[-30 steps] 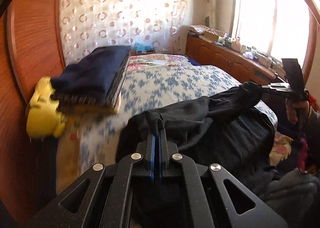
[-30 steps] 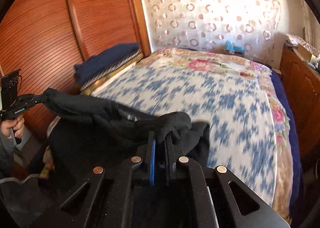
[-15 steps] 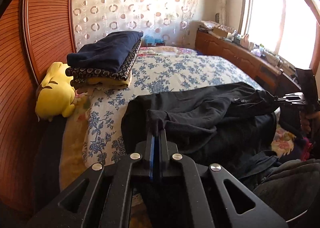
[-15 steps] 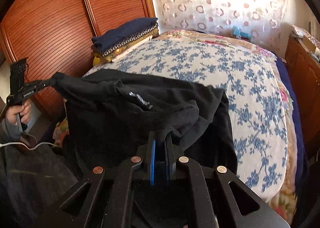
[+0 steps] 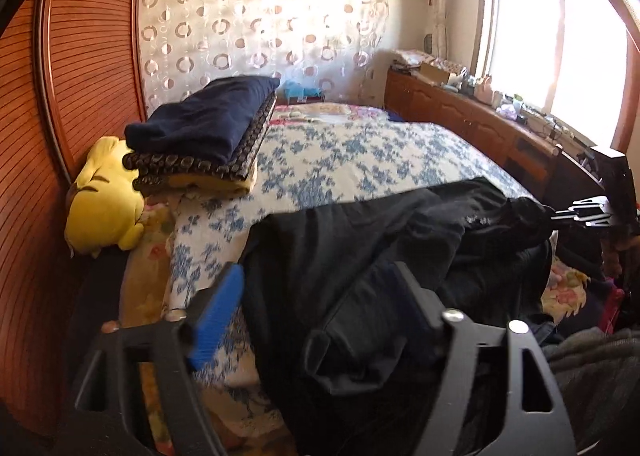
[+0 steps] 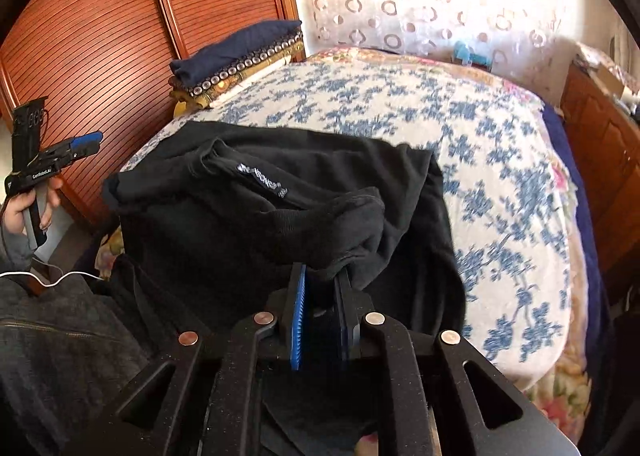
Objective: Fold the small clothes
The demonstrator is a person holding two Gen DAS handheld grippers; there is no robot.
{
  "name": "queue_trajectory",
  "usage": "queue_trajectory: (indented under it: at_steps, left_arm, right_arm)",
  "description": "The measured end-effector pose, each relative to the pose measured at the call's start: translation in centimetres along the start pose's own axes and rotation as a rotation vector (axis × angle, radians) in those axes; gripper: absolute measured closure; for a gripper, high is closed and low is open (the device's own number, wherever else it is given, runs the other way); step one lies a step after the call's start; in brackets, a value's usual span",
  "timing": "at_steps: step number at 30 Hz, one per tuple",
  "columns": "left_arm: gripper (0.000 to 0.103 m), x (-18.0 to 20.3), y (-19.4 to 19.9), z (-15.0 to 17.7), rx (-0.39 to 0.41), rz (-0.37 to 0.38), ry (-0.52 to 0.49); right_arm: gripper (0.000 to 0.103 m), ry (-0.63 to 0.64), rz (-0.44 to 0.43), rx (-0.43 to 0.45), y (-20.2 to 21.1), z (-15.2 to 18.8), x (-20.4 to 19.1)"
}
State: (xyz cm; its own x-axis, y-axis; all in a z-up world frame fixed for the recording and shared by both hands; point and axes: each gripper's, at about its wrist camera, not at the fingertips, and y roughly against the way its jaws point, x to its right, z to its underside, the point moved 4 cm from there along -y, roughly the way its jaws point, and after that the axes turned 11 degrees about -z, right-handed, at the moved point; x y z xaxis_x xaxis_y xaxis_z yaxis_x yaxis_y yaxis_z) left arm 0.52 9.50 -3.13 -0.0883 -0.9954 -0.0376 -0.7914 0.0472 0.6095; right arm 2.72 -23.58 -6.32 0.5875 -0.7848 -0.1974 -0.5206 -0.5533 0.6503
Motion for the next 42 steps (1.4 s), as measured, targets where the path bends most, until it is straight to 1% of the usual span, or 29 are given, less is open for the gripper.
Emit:
queue_trajectory:
  at_steps: [2,3,5,7,9,11,14,16,22,25,27,30,32,34,37,38,42]
  left_arm:
    - [0.024,-0.1,-1.0,-0.7,-0.004,0.009,0.004]
    - [0.024,-0.1,-1.5,-1.0,-0.003,0.008,0.009]
    - [0.024,-0.5,-3.1,-1.7,-0.019,0.006,0.023]
    - [0.024,-1.1,-5.2,-2.2,-0.045,-0.015,0.032]
    - [0.024,-1.4,-6.6,-2.6,-0.052,-0.036,0.034]
    - [0.024,-1.7,-7.9,-2.7,-0.066,-0.041,0.031]
    - [0.024,-1.7,-9.5,-3.0,-0.085,-0.044,0.013]
    - [0.024,-1.7,-10.7,-3.1,-0.1,-0.051,0.005]
    - [0.024,-1.4,-12.4,-3.2,-0.128,-0.058,-0.017]
    - [0.024,-1.4,-13.4,-3.0,-0.152,-0.07,-0.032]
    - [0.024,-1.6,-14.2,-2.7,-0.177,-0.08,-0.033]
    - [0.024,-1.6,-14.7,-2.3,-0.197,-0.081,-0.041]
    - [0.026,-1.6,-15.0,-1.9,-0.208,-0.077,-0.042]
    - [0.033,-1.4,-15.1,-1.7,-0.215,-0.062,-0.043]
    - [0.039,-1.0,-15.2,-1.3,-0.221,-0.053,-0.045]
    - [0.039,-0.9,-15.3,-1.3,-0.222,-0.05,-0.047]
    - [0.039,-1.5,-15.7,-1.3,-0.236,-0.036,-0.023]
  right_arm:
    - [0.076,0.014,0.015,0.016,0.6,-0.1,0.0]
    - [0.074,0.014,0.019,0.025,0.9,-0.4,0.2]
    - [0.06,0.014,0.044,0.039,1.4,-0.7,0.6]
    - [0.056,0.02,0.075,0.051,1.5,-1.3,1.1]
    - [0.055,0.013,0.082,0.06,1.1,-2.0,1.5]
    - [0.052,0.008,0.092,0.07,0.5,-2.7,2.0]
    - [0.052,-0.001,0.078,0.074,-0.9,-3.4,3.1]
    - [0.052,-0.008,0.091,0.074,-1.9,-3.9,3.8]
    - [0.052,-0.029,0.134,0.043,-5.3,-4.7,5.6]
    - [0.05,-0.024,0.186,0.008,-7.3,-5.2,6.8]
    - [0.049,-0.036,0.202,-0.01,-8.2,-5.3,7.6]
    - [0.047,-0.066,0.19,-0.018,-9.2,-5.5,8.8]
    - [0.046,-0.079,0.178,-0.014,-9.4,-5.5,8.8]
    - [0.046,-0.088,0.17,-0.011,-9.6,-5.5,8.9]
    - [0.046,-0.11,0.135,-0.01,-10.0,-5.1,9.2]
    - [0.046,-0.114,0.118,-0.012,-9.9,-4.9,9.2]
    - [0.046,-0.096,0.112,-0.027,-10.0,-4.7,9.0]
